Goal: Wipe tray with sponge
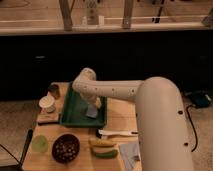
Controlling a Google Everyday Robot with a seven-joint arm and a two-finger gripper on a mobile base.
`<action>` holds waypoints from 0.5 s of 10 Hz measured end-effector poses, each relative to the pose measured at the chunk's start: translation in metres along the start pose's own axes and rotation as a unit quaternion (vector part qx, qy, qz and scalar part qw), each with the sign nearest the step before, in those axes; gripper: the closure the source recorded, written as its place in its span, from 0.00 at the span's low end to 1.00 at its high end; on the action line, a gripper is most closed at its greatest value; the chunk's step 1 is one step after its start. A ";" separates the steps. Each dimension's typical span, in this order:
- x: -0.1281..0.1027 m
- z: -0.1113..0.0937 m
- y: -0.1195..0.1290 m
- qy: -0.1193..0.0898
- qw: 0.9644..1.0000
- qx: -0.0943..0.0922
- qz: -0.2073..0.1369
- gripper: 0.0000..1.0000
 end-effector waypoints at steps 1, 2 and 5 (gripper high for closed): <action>0.003 0.001 -0.007 -0.001 1.000 0.004 -0.005 0.97; 0.004 0.004 -0.018 -0.004 1.000 0.008 -0.014 0.97; -0.012 0.016 -0.055 -0.033 0.997 0.021 -0.059 0.97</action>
